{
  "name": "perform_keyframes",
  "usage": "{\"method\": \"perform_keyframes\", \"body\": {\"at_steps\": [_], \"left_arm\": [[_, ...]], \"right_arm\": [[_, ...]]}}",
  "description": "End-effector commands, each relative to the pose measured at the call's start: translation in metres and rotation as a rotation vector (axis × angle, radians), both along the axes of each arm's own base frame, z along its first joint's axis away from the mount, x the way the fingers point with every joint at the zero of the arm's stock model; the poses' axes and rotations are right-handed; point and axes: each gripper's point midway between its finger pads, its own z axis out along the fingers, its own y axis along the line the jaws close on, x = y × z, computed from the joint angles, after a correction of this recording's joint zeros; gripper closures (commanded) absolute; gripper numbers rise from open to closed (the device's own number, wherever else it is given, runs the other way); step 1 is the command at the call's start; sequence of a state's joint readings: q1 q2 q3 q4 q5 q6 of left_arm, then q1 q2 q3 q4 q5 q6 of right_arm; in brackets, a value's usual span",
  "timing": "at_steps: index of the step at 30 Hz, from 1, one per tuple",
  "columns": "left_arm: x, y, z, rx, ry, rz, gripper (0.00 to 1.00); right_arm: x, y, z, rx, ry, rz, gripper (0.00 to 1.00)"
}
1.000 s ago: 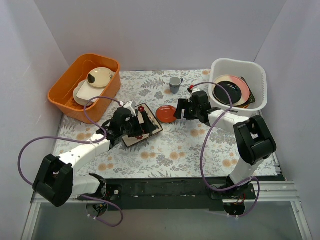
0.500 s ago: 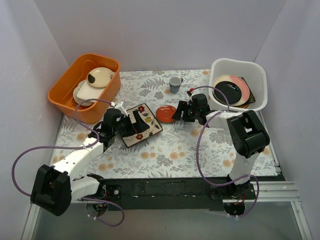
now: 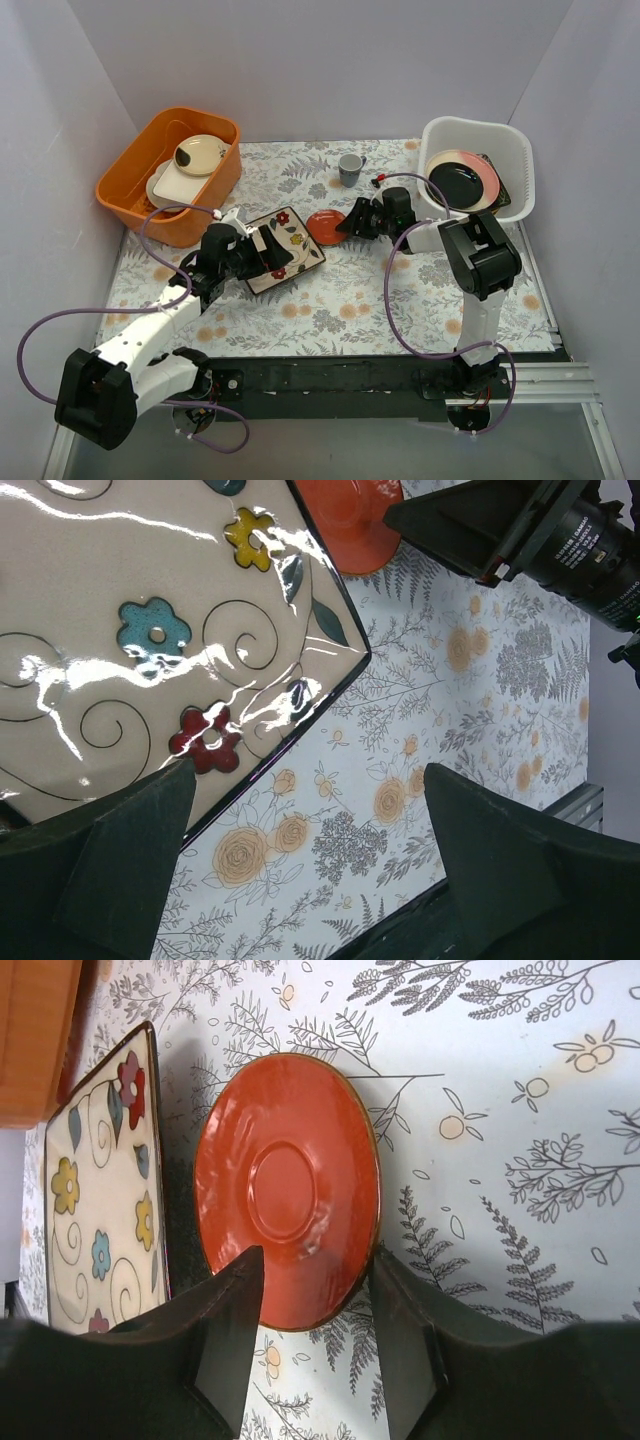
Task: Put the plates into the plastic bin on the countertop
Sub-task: Pick up the plate at the center of the board.
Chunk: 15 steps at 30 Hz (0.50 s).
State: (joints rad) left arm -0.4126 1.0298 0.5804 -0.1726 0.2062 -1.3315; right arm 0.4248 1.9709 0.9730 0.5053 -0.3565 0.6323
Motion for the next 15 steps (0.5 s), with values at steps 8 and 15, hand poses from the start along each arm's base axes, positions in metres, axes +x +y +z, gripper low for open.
{"method": "perform_keyframes", "body": {"at_steps": [8,15], "left_arm": [[0.005,0.007,-0.003,0.032,0.002,0.035,0.02],[0.008,0.004,-0.005,0.031,0.003,0.020,0.02]], "right_arm": [[-0.006,0.005,-0.021,0.021,0.073,0.015,0.88],[-0.007,-0.007,-0.014,0.015,0.054,-0.015,0.99]]}}
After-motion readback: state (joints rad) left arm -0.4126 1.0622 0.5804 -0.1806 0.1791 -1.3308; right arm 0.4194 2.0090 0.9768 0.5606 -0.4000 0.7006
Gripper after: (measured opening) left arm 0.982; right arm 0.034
